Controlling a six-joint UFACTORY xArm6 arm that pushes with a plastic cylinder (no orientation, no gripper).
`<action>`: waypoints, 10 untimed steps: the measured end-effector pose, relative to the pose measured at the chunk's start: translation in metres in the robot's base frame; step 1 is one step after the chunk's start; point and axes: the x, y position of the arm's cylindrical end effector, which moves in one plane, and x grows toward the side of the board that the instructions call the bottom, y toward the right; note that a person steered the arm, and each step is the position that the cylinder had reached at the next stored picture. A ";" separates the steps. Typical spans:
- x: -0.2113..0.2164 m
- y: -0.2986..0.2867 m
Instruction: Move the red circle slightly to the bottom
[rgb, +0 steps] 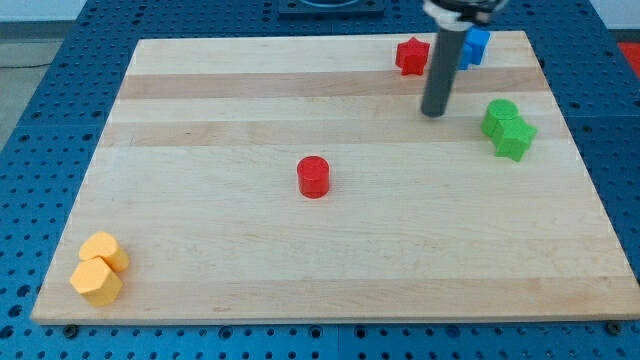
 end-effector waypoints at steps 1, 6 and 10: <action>0.017 -0.048; 0.078 -0.141; 0.119 -0.130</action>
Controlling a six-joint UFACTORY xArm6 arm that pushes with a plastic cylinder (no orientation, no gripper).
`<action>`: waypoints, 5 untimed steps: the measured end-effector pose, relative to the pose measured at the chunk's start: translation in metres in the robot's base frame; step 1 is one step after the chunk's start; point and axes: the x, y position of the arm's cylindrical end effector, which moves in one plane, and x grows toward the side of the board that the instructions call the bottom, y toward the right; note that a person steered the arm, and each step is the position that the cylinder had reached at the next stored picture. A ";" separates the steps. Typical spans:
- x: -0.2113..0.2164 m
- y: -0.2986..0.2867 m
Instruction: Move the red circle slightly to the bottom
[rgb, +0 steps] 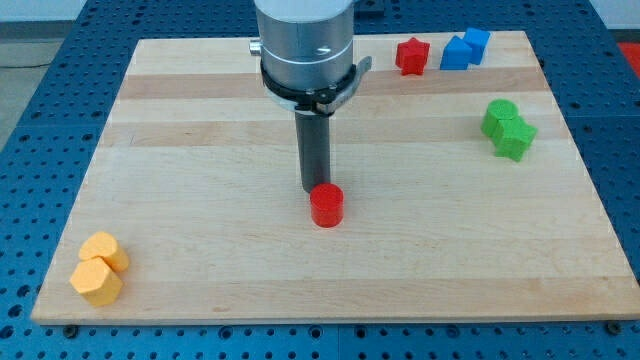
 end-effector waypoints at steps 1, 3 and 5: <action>0.000 0.011; 0.006 0.026; 0.022 0.026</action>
